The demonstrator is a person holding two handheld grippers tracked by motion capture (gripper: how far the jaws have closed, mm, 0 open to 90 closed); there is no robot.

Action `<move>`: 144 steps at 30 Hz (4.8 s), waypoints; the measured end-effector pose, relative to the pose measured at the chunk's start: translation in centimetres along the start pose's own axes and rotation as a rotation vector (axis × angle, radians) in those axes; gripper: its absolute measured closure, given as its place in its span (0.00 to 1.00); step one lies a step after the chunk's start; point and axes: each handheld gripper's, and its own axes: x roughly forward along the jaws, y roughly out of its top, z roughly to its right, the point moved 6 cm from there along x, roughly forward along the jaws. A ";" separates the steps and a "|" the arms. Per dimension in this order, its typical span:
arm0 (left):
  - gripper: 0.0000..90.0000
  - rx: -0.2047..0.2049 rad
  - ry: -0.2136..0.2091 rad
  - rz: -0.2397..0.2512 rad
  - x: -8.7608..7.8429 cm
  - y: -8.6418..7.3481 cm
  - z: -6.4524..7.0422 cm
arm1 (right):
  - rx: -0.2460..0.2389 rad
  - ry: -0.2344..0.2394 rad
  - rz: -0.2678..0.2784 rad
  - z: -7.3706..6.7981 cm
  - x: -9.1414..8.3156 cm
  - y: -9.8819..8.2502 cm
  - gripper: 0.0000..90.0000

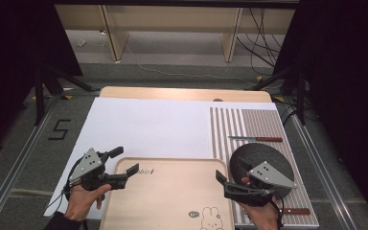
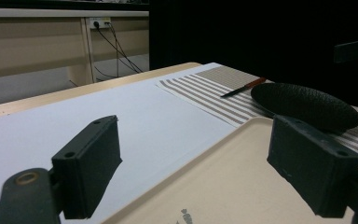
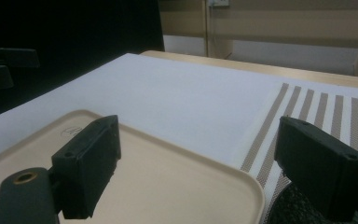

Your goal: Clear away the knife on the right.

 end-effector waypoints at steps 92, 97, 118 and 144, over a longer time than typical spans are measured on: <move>0.18 0.012 0.008 -0.031 0.5 -0.5 -0.3 | -0.100 -0.139 -0.645 19.3 5.0 3.9 0.27; 0.18 0.010 0.007 -0.032 0.5 -0.5 -0.3 | -0.101 -0.156 -0.699 20.6 6.0 3.7 0.29; 0.18 0.017 -0.003 -0.042 0.6 -0.7 -0.2 | -0.096 -0.186 -0.872 24.3 7.7 2.0 0.30; 0.18 0.010 0.001 -0.045 0.5 -0.7 -0.2 | -0.195 -0.197 -0.971 26.3 9.5 0.0 0.34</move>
